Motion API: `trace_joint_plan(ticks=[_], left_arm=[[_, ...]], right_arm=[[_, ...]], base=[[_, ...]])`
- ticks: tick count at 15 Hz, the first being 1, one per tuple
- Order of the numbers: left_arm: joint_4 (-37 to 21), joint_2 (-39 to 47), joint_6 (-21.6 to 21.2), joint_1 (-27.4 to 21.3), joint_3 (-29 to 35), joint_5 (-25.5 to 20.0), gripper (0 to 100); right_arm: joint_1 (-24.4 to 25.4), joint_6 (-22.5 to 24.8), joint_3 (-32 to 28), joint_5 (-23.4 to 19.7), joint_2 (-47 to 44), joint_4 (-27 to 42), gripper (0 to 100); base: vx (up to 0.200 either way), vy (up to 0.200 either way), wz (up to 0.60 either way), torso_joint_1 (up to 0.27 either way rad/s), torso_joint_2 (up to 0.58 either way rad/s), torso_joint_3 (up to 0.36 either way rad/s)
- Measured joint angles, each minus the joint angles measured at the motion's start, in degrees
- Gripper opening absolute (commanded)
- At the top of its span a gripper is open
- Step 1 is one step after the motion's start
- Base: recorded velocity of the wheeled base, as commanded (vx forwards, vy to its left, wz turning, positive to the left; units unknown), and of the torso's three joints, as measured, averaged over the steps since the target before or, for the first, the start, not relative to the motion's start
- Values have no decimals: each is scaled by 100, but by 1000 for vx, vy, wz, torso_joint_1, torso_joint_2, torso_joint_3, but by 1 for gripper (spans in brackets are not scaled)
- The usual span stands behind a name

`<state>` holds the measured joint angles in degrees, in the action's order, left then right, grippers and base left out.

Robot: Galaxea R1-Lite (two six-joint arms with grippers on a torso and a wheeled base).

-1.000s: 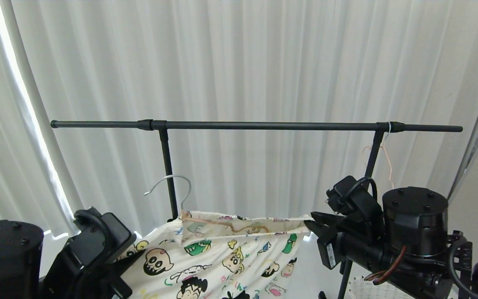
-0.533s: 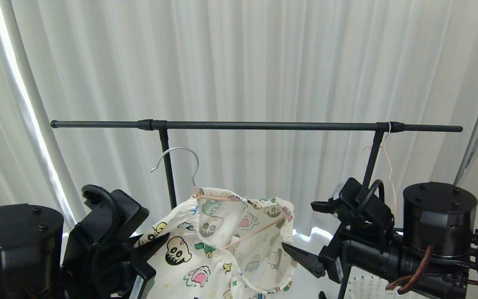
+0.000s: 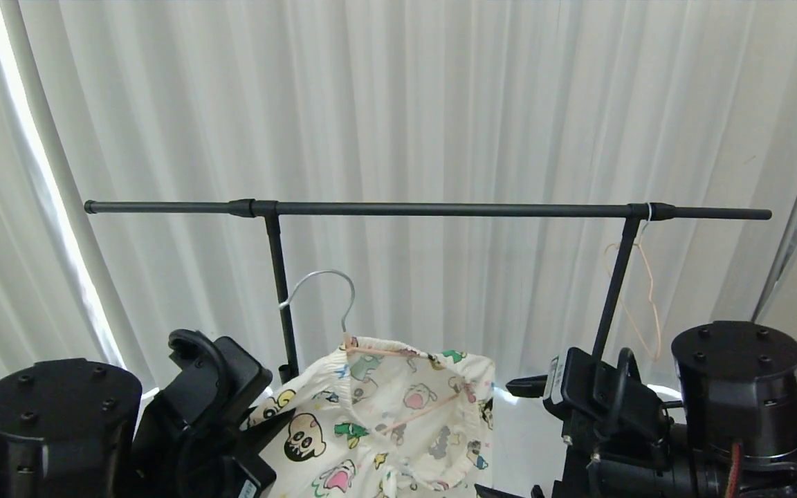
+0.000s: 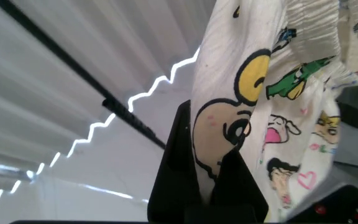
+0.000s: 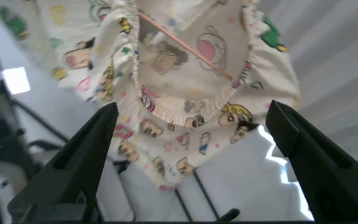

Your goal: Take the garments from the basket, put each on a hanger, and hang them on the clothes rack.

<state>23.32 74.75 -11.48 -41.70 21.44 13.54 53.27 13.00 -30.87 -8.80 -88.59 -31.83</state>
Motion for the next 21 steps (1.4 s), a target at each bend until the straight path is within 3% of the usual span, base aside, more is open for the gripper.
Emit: trace_joint_plan(ticks=[2, 4, 9, 11, 18, 19, 21], left_arm=[[-6, -163, -52, -366, -196, -575, 0], [-9, -340, -204, -612, -347, -853, 0], [-4, -540, -425, -1257, -367, -901, 0], [46, -560, -617, -1325, -328, -901, 0], [205, -562, -652, -1356, -227, -898, 0], [205, -563, -655, -1356, -227, -898, 0], [207, -563, -655, -1356, -227, -901, 0]], right_arm=[[0, 55, -155, -66, 140, 312, 100], [34, 274, -317, -294, 182, 652, 100], [100, 752, -736, -1057, 190, 1809, 100], [100, 756, -800, -1076, 135, 1818, 100], [304, 719, -887, -1061, -138, 1815, 100], [310, 712, -903, -1057, -155, 1813, 0], [308, 712, -912, -1044, -173, 1813, 0]], base=[[0, 0, 0, 0, 0, 0], [0, 0, 0, 0, 0, 0], [0, 0, 0, 0, 0, 0], [0, 0, 0, 0, 0, 0], [0, 0, 0, 0, 0, 0], [0, 0, 0, 0, 0, 0], [0, 0, 0, 0, 0, 0]])
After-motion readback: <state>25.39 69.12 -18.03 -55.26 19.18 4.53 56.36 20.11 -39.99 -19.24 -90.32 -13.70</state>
